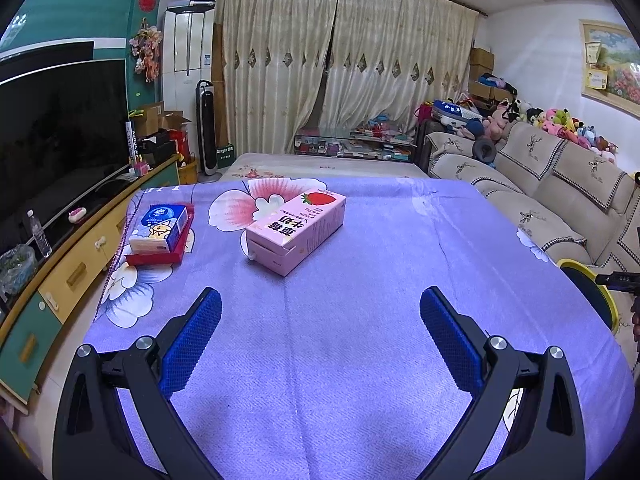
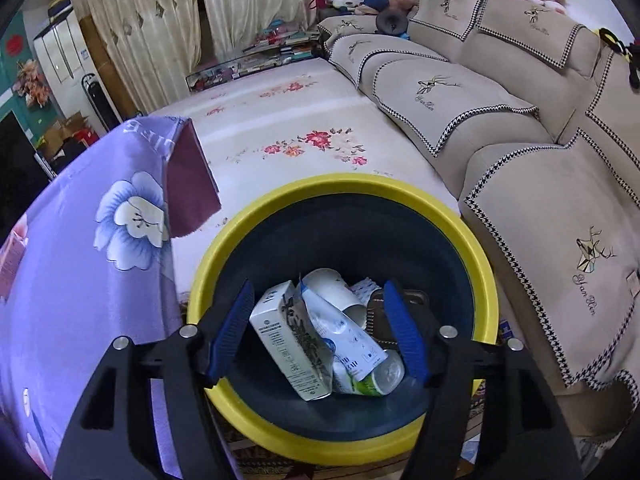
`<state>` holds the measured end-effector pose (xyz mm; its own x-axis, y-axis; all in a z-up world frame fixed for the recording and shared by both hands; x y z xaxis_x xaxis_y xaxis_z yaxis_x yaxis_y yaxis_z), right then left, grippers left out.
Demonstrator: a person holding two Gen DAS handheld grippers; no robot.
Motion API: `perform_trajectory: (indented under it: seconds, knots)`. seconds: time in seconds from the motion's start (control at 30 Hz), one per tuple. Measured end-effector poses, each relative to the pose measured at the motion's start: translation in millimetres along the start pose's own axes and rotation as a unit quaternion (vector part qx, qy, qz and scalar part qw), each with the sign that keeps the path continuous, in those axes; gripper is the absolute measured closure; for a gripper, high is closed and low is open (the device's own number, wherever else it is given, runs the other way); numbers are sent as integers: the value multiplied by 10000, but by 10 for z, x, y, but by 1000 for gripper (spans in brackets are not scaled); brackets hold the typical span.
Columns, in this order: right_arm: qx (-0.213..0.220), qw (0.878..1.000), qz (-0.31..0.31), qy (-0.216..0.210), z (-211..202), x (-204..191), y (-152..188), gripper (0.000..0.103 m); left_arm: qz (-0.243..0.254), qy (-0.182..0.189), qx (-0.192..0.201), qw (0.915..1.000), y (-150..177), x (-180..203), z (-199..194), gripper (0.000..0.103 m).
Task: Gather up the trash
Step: 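Carry the wrapper over the yellow bin and open the right gripper, then grasp the pink strawberry milk carton with the left gripper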
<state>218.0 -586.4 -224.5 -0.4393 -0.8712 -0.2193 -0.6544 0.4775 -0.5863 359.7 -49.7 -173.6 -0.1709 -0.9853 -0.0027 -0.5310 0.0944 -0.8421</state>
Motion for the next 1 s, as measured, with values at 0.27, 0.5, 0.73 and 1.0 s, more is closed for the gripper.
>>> perform_trajectory:
  seconds: [0.27, 0.5, 0.73, 1.0]
  knots:
    - [151, 9986, -304, -417, -181, -472, -21, 33, 186, 151, -216, 9995, 1, 144, 29, 5]
    - [315, 9944, -591, -812, -322, -870, -112, 29, 595, 517, -447, 9959, -350, 247, 189, 5]
    - [302, 9927, -774, -876, -373, -1041, -88, 29, 870, 555, -716, 9921, -637, 139, 830, 5]
    - [302, 9933, -736, -833, -349, -1018, -105, 28, 894, 610, -1248, 9863, -706, 27, 1587, 5]
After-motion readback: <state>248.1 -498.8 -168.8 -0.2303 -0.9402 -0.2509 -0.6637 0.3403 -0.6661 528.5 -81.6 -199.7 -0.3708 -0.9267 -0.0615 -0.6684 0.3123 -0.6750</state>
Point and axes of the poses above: each gripper's, at about its wrist camera, not at the fingertips, and z roughly the way its jaws point, x to its right, y to its underside, the point moved 9 cm from there along z, roughly the way its jaws point, and after that the axes turned 7 degrees about -y, right-handed, at the moved point
